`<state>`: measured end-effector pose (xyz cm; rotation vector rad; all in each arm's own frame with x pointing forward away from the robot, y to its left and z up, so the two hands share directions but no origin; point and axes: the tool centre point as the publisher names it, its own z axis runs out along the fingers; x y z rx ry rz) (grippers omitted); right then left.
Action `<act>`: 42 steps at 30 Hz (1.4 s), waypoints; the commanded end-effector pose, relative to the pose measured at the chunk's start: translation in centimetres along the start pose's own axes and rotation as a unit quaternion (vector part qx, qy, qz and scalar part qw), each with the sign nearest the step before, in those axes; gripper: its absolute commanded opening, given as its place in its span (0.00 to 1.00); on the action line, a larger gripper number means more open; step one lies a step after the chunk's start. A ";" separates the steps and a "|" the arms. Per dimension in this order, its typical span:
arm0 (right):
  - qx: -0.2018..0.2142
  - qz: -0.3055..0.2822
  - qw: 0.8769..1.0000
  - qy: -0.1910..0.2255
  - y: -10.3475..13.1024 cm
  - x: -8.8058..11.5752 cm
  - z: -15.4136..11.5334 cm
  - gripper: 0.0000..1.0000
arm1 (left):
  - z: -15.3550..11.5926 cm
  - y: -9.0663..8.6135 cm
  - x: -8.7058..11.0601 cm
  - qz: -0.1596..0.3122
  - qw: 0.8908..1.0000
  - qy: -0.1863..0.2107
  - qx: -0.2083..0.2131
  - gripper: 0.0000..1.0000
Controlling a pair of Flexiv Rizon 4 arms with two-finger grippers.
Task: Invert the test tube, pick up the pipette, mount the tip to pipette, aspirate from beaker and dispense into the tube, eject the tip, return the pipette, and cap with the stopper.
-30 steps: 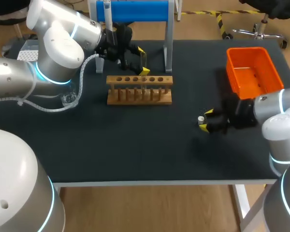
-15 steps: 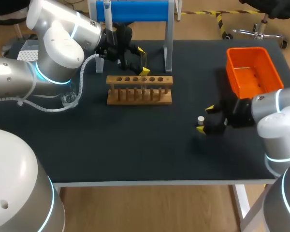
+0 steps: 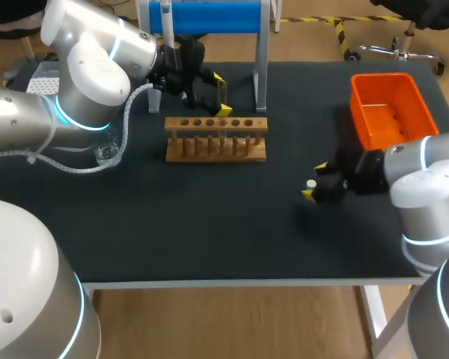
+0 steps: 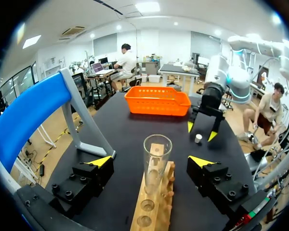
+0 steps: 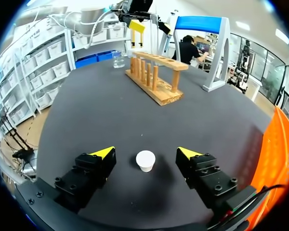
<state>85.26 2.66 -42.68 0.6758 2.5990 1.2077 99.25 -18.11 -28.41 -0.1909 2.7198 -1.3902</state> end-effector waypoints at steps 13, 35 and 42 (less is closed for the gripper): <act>0.002 0.005 1.000 -0.025 0.4 0.1 0.9 0.73 | 0.0 -0.1 0.0 0.000 1.000 -0.001 -0.001 1.00; 0.008 0.010 0.999 -0.040 -0.1 -0.2 0.8 0.48 | 0.0 -0.1 0.0 0.000 1.000 -0.001 -0.001 1.00; 0.010 0.007 0.999 -0.041 -0.1 -0.1 0.7 0.47 | 0.0 -0.1 0.0 0.000 1.000 -0.001 -0.001 1.00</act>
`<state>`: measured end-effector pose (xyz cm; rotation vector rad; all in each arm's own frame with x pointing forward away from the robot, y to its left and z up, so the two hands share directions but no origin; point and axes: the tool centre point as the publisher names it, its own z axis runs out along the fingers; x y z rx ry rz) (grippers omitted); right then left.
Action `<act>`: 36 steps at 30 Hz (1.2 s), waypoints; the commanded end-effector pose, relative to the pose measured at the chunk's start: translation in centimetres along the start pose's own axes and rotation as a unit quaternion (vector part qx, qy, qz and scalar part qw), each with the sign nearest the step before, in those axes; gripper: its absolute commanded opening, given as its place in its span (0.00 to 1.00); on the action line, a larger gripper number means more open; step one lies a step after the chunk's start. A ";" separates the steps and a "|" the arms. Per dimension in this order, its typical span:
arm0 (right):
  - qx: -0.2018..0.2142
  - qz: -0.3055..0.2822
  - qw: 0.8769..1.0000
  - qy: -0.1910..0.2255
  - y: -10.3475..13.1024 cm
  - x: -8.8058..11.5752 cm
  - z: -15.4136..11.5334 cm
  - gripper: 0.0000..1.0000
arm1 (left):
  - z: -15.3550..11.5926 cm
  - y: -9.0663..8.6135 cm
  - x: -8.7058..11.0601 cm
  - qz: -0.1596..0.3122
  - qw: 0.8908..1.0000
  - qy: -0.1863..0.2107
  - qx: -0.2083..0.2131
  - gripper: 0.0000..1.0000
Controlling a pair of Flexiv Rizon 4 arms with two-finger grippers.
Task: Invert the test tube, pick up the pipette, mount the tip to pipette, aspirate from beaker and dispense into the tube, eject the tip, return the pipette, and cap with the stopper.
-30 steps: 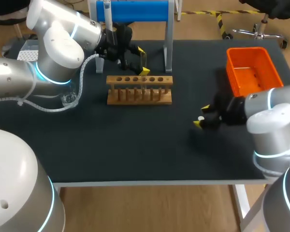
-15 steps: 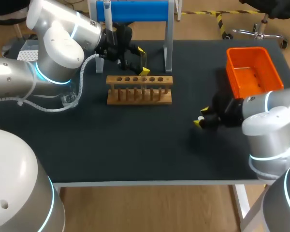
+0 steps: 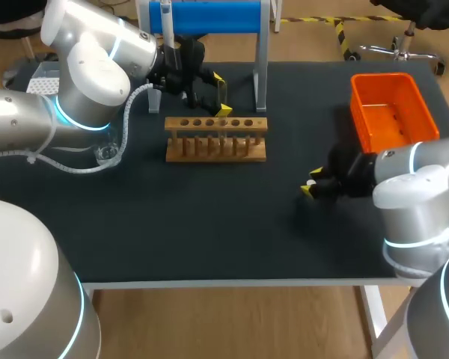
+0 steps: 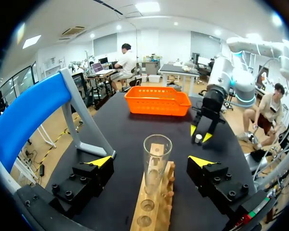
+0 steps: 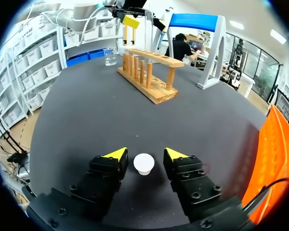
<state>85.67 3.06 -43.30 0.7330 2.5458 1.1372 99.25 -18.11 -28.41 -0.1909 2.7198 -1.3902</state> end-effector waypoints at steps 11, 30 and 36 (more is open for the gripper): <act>0.005 -0.002 1.000 -0.001 0.0 0.3 -0.1 0.20 | 0.0 -0.1 0.0 0.000 1.000 -0.001 -0.001 1.00; -0.004 0.017 1.000 0.008 0.9 -0.1 -1.6 0.00 | 0.0 -0.1 0.0 0.000 1.000 -0.001 -0.001 1.00; -0.019 -0.007 0.999 0.046 3.7 -0.2 -4.2 0.00 | 0.0 -0.1 0.0 0.000 1.000 -0.001 -0.001 1.00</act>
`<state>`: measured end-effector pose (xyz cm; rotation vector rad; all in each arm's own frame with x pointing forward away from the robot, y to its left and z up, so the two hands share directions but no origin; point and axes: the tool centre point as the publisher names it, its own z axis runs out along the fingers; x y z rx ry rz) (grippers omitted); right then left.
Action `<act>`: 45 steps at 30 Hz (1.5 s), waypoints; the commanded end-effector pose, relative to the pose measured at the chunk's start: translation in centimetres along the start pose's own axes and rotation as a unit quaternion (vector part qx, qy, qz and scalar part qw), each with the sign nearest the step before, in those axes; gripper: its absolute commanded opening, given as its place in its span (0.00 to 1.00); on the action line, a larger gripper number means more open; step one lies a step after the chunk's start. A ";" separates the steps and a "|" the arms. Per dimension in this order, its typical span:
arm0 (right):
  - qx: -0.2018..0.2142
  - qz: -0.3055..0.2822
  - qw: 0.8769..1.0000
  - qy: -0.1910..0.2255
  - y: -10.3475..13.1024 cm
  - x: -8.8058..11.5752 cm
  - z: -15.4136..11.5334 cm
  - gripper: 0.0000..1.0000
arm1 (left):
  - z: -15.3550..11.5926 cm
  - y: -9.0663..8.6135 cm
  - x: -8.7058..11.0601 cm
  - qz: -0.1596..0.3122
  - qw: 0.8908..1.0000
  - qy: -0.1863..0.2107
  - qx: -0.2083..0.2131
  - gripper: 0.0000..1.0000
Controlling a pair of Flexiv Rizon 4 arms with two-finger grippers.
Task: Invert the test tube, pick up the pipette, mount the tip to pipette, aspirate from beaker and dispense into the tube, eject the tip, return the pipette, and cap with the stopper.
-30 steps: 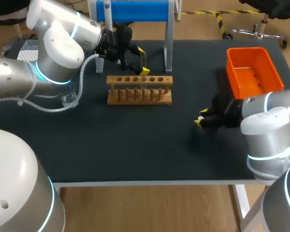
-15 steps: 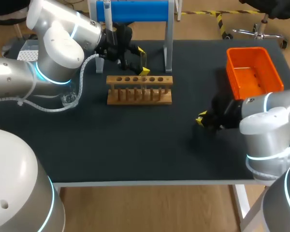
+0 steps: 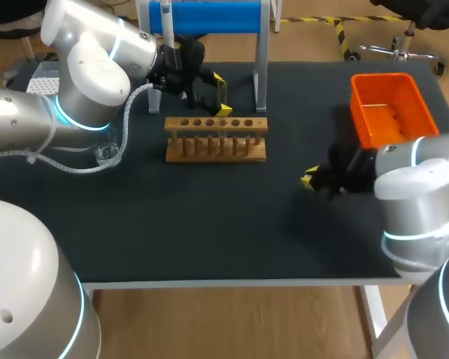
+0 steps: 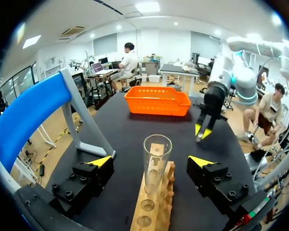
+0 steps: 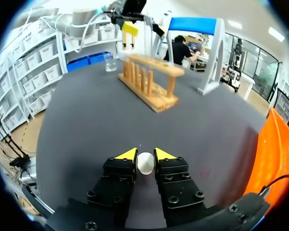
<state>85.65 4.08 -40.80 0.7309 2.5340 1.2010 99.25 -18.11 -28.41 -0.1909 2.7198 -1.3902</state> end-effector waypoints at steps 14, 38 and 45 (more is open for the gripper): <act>0.011 -0.145 0.974 0.173 11.0 1.2 -9.5 0.00 | 0.0 -0.1 0.0 0.000 1.000 -0.001 -0.001 1.00; 0.011 -0.150 0.973 0.175 11.4 1.5 -9.8 0.00 | 0.0 -0.1 0.0 0.000 1.000 -0.001 -0.001 1.00; 0.011 -0.156 0.974 0.165 13.6 0.9 -8.6 0.00 | 0.0 -0.1 0.0 0.000 1.000 -0.001 -0.001 1.00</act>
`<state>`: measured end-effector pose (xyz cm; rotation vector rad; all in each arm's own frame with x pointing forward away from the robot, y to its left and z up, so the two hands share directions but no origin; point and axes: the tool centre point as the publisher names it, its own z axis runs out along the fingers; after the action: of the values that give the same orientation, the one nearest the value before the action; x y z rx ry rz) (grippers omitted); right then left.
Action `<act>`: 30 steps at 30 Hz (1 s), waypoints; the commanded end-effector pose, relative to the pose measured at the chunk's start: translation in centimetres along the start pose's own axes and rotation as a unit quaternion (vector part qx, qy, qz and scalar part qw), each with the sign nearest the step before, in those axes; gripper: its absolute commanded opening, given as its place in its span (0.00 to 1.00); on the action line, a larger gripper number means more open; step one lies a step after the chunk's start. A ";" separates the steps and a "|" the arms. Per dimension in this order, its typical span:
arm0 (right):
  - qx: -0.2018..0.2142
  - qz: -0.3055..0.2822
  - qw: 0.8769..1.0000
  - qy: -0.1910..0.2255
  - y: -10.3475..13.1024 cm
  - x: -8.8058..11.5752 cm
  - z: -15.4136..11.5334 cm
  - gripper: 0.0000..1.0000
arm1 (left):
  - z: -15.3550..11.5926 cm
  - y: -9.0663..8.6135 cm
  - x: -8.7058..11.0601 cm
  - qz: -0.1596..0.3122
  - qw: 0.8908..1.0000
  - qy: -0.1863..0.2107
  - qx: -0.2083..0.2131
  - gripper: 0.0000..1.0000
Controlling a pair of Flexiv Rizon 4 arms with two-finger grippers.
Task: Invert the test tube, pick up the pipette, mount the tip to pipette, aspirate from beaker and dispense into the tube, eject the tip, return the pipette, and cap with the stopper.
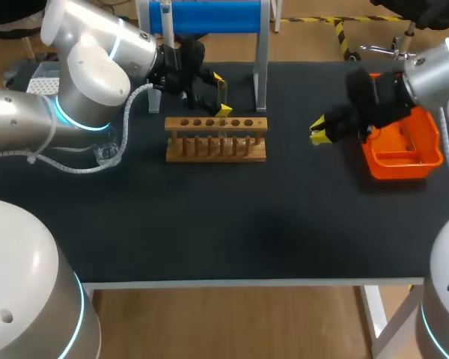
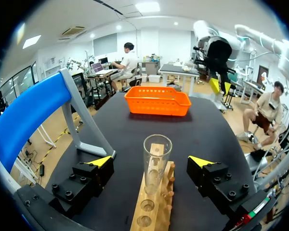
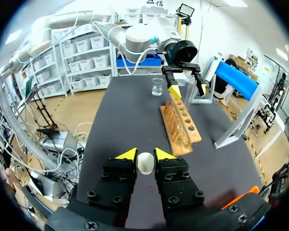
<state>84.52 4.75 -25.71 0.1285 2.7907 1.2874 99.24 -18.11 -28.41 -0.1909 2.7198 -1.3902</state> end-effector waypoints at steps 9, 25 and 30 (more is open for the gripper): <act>0.023 -0.012 1.000 -0.008 6.4 -5.1 4.0 0.00 | 0.0 -0.1 0.0 0.000 1.000 -0.001 -0.001 1.00; 0.054 -0.023 0.998 -0.013 11.9 -9.9 8.6 0.00 | 0.0 -0.1 0.0 0.000 1.000 -0.001 -0.001 1.00; 0.055 -0.017 0.998 -0.020 12.6 -10.9 9.3 0.00 | 0.0 -0.1 0.0 0.000 1.000 -0.001 -0.001 1.00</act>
<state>96.07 17.96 -21.75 0.1084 2.7895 1.1552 99.24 -18.11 -28.40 -0.1909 2.7198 -1.3902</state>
